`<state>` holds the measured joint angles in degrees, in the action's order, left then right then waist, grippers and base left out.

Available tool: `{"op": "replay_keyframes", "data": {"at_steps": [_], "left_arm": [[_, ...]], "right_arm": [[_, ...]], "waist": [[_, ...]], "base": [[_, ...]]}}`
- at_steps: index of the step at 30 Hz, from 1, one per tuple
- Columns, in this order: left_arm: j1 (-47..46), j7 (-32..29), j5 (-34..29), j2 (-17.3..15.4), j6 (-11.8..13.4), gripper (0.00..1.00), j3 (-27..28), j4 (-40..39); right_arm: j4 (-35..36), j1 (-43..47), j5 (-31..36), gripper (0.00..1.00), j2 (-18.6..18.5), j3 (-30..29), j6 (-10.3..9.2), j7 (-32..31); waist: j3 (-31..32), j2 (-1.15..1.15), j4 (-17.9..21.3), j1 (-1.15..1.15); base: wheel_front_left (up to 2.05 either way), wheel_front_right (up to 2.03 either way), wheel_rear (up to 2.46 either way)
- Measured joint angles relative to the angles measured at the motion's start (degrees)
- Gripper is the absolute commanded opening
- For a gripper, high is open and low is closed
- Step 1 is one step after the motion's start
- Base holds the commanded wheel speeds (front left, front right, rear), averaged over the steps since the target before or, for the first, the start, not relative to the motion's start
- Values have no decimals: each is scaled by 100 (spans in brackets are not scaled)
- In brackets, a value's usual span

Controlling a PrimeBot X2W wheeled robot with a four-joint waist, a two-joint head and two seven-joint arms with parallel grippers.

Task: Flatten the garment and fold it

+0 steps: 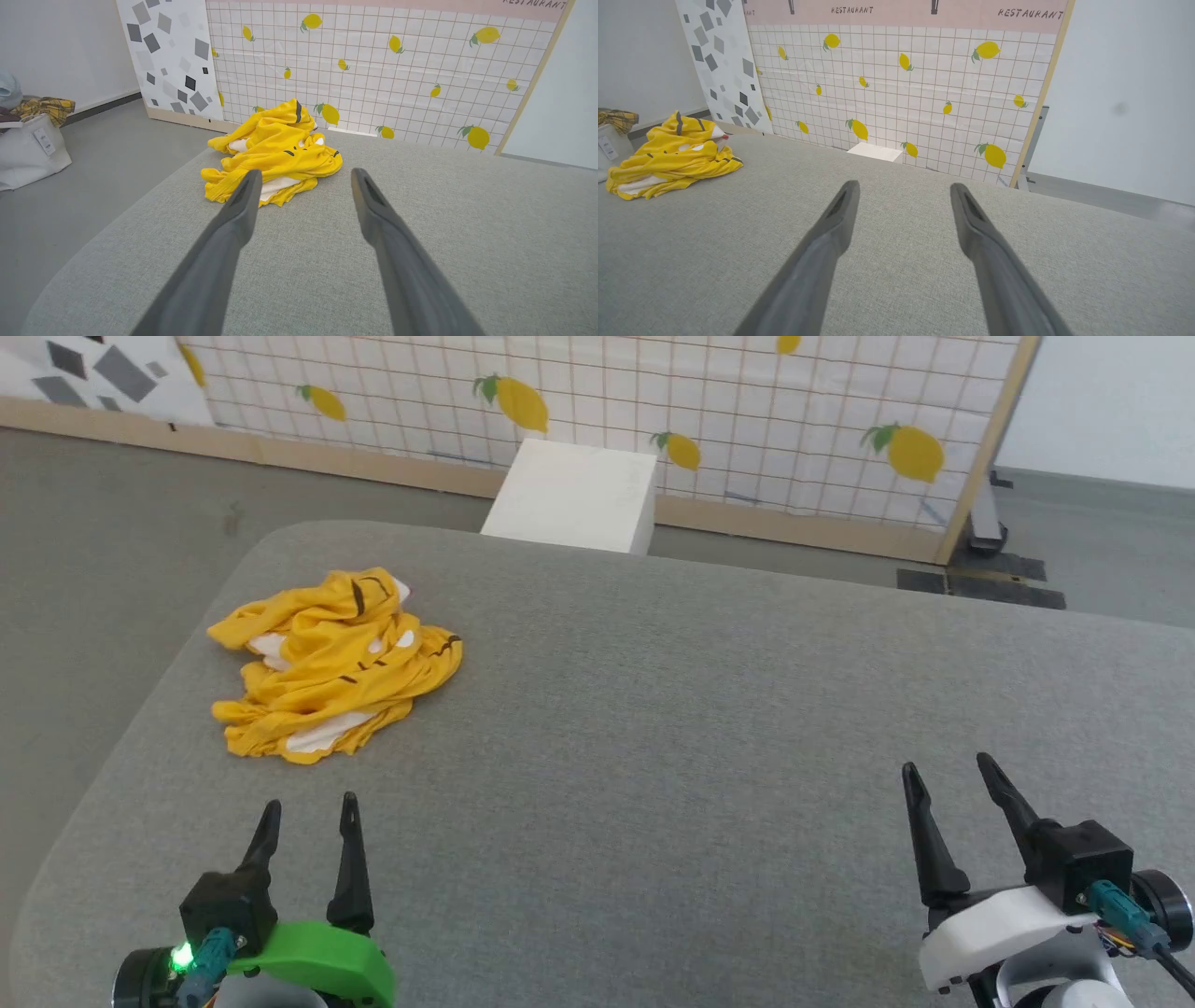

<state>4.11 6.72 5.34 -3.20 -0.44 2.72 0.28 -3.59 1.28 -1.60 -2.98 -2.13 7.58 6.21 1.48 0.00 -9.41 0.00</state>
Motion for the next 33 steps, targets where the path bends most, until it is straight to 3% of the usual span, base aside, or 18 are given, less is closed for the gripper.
{"op": "replay_keyframes", "data": {"at_steps": [33], "left_arm": [[187,376,235,0,-79,100,186,60]], "right_arm": [[-386,-2,-153,100,2,230,0,411]], "waist": [[78,0,-1391,0]], "base": [[0,0,0]]}}
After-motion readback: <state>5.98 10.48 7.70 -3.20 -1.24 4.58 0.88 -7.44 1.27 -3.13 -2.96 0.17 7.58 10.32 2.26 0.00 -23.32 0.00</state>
